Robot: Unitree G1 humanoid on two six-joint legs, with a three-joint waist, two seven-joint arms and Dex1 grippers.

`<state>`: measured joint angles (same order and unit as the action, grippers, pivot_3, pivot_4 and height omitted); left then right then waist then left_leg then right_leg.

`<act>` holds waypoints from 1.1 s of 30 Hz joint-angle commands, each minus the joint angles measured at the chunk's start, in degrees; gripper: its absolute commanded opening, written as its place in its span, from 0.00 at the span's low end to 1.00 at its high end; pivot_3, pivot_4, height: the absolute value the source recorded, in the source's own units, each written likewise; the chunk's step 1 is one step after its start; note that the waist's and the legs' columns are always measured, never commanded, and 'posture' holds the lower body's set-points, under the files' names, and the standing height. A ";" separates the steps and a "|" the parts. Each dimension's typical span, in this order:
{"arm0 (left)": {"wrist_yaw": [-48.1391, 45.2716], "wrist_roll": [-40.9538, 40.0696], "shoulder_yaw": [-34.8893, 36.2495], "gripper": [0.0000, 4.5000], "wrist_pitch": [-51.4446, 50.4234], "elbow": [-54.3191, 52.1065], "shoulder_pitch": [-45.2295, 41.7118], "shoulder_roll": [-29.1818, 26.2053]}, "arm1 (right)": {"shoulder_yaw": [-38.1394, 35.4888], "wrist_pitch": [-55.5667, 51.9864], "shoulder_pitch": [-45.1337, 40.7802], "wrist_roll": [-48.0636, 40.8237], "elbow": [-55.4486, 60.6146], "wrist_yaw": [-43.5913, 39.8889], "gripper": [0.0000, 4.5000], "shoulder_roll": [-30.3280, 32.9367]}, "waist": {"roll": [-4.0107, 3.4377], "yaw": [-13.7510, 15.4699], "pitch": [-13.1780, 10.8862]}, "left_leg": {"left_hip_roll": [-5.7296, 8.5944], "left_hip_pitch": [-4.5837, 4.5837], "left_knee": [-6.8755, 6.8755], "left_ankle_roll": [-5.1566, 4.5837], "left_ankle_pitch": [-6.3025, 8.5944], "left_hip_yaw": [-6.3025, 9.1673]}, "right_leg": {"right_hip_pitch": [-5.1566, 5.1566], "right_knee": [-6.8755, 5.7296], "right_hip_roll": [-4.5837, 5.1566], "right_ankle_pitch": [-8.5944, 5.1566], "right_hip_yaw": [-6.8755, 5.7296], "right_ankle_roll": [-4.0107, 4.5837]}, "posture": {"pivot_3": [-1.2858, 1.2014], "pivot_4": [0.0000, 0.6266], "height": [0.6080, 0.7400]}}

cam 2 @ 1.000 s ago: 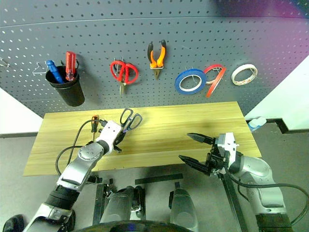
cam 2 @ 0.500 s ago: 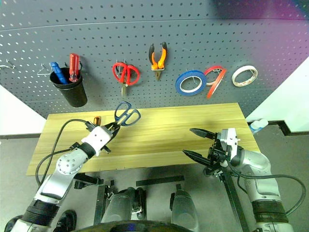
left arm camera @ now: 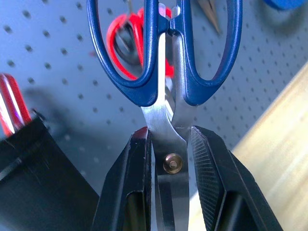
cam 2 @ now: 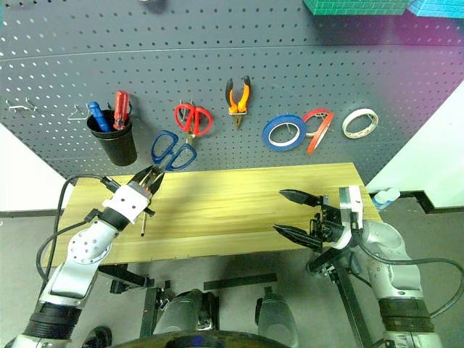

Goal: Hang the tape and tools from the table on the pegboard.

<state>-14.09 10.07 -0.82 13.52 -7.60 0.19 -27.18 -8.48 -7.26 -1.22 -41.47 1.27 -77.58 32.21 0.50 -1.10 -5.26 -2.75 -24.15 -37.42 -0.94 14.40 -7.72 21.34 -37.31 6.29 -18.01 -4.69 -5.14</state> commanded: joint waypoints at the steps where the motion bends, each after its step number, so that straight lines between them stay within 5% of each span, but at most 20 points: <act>1: 0.60 -0.12 1.23 0.20 1.72 -1.31 -2.46 0.30 | -1.68 0.44 -1.40 -1.13 -0.47 -0.51 1.00 -0.78 | -0.03 -0.03 0.45 | 0.00 0.00 0.00 0.00 0.00 0.00 | 0.00 -0.01 -0.01 0.00 0.00 0.00 | 0.49 0.01 1.00; 33: -2.42 -4.48 -1.43 0.20 3.66 22.35 -20.43 9.76 | -2.03 -5.20 -0.90 -4.52 10.31 7.23 1.00 -3.03 | -0.30 -2.15 1.53 | -0.08 0.06 -0.70 -0.12 0.07 0.02 | -0.12 -0.59 -0.09 0.00 0.05 -0.01 | 0.46 0.01 1.00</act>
<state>-17.03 5.77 -2.60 15.02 15.64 -18.58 -17.37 -9.73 -12.49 -1.08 -45.30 9.84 -70.48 29.01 0.19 -3.26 -3.73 -2.83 -24.09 -38.12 -1.06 14.47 -7.70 21.23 -37.90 6.21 -18.01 -4.65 -5.15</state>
